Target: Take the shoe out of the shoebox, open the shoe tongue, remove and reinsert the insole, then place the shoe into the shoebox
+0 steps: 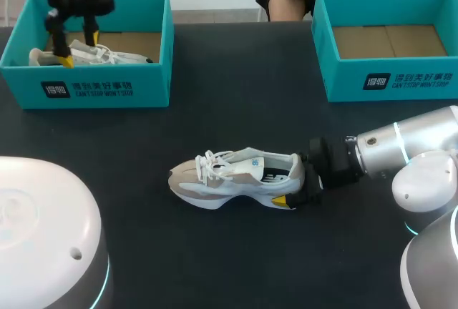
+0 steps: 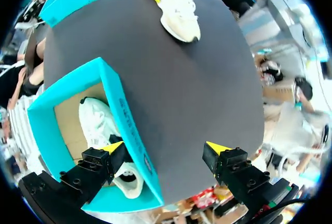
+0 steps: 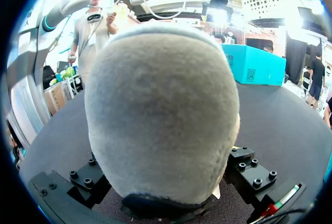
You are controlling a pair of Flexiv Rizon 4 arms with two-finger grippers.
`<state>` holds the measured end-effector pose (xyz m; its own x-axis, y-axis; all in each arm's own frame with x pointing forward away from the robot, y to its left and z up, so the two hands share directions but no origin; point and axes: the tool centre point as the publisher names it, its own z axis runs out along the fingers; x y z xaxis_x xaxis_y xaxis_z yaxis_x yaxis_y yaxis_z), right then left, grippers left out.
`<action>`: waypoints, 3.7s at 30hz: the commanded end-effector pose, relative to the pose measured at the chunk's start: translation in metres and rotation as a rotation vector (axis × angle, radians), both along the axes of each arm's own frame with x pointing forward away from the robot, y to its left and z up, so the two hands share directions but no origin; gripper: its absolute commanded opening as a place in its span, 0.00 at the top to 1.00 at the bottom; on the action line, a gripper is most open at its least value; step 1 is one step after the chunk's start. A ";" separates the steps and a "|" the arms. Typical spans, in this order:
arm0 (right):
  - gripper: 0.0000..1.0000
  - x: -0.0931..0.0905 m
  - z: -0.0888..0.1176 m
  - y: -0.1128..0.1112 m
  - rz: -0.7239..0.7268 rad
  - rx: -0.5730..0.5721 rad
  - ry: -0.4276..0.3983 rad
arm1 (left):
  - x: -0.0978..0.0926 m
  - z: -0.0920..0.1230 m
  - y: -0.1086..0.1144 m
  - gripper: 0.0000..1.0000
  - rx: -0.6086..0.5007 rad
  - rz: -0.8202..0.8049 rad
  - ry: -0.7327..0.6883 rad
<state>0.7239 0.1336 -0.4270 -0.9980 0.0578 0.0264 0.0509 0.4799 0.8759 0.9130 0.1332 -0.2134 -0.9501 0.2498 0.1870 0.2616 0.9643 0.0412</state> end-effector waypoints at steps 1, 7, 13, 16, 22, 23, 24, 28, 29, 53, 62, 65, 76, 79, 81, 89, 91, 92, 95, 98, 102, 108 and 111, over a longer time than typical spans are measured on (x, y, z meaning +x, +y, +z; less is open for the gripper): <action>1.00 0.002 -0.006 0.005 -0.002 -0.004 0.000 | -0.023 -0.002 -0.020 0.00 -0.112 0.626 -0.005; 1.00 0.002 -0.006 0.005 -0.002 -0.004 0.000 | -0.032 -0.007 -0.033 0.00 -0.082 0.589 0.024; 1.00 0.002 -0.006 0.005 -0.002 -0.004 0.000 | -0.032 -0.007 -0.033 0.00 -0.082 0.589 0.024; 1.00 0.002 -0.006 0.005 -0.002 -0.004 0.000 | -0.032 -0.007 -0.033 0.00 -0.082 0.589 0.024; 1.00 0.002 -0.006 0.005 -0.002 -0.004 0.000 | -0.032 -0.007 -0.033 0.00 -0.082 0.589 0.024; 1.00 0.002 -0.006 0.005 -0.002 -0.004 0.000 | -0.032 -0.007 -0.033 0.00 -0.082 0.589 0.024; 1.00 0.002 -0.006 0.005 -0.002 -0.004 0.000 | -0.032 -0.007 -0.033 0.00 -0.082 0.589 0.024; 1.00 0.002 -0.006 0.005 -0.002 -0.004 0.000 | -0.049 -0.009 -0.054 0.00 -0.059 0.823 -0.050; 1.00 0.002 -0.006 0.005 -0.002 -0.004 0.000 | -0.049 -0.007 -0.059 0.00 -0.037 0.889 -0.008; 1.00 0.002 -0.006 0.005 -0.002 -0.004 0.000 | -0.122 -0.017 -0.221 0.00 0.015 1.425 0.053; 1.00 0.002 -0.006 0.005 -0.002 -0.004 0.000 | -0.149 -0.031 -0.267 0.00 0.036 1.434 0.060; 1.00 0.002 -0.006 0.005 -0.002 -0.004 0.000 | -0.155 -0.038 -0.279 0.00 0.048 1.441 0.046; 1.00 0.002 -0.006 0.005 -0.002 -0.004 0.000 | -0.163 -0.044 -0.288 0.00 0.064 1.436 0.020; 1.00 0.002 -0.006 0.005 -0.002 -0.004 0.000 | -0.163 -0.044 -0.288 0.00 0.064 1.436 0.020; 1.00 0.002 -0.006 0.005 -0.002 -0.004 0.000 | -0.163 -0.044 -0.288 0.00 0.064 1.436 0.020; 1.00 0.002 -0.006 0.005 -0.002 -0.004 0.000 | -0.167 -0.046 -0.288 0.00 0.058 1.552 -0.024; 1.00 0.002 -0.006 0.005 -0.002 -0.004 0.000 | -0.171 -0.048 -0.291 0.00 0.068 1.562 -0.038; 1.00 0.002 -0.006 0.005 -0.002 -0.004 0.000 | -0.173 -0.051 -0.294 0.00 0.064 1.592 -0.065; 1.00 0.002 -0.006 0.005 -0.002 -0.004 0.000 | -0.177 -0.058 -0.300 0.00 0.067 1.606 -0.085; 1.00 0.002 -0.006 0.005 -0.002 -0.004 0.000 | -0.180 -0.064 -0.307 0.00 0.062 1.618 -0.137; 1.00 0.002 -0.006 0.005 -0.002 -0.004 0.000 | -0.185 -0.073 -0.316 0.00 0.071 1.605 -0.164; 1.00 0.002 -0.006 0.005 -0.002 -0.004 0.000 | -0.188 -0.088 -0.331 0.00 0.096 1.594 -0.177; 1.00 0.002 -0.006 0.005 -0.002 -0.004 0.000 | -0.191 -0.096 -0.340 0.00 0.113 1.611 -0.190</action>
<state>0.7239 0.1336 -0.4271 -0.9980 0.0579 0.0265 0.0511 0.4800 0.8758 0.7203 -0.1899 -0.2981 -0.2126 -0.9768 0.0244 -0.9766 0.2133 0.0289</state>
